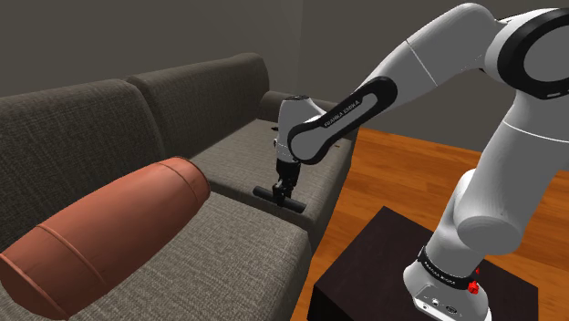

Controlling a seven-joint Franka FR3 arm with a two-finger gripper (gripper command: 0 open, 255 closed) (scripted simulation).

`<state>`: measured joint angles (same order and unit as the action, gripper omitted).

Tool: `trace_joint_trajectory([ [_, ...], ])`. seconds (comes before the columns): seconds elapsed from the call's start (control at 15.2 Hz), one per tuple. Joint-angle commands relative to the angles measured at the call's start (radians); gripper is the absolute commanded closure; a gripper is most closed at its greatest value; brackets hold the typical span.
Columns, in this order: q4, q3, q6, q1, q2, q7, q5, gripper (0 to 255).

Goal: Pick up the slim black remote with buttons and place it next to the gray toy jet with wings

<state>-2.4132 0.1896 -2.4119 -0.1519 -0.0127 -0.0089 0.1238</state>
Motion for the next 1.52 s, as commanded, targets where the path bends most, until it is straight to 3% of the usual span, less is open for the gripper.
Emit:
trace_joint_trajectory([
  [0.0, 0.005, 0.001, 0.006, -0.001, 0.007, 0.000, -0.001, 255],
  [1.45, 0.143, -0.010, 0.314, 0.003, -0.164, 0.008, 0.007, 255],
])
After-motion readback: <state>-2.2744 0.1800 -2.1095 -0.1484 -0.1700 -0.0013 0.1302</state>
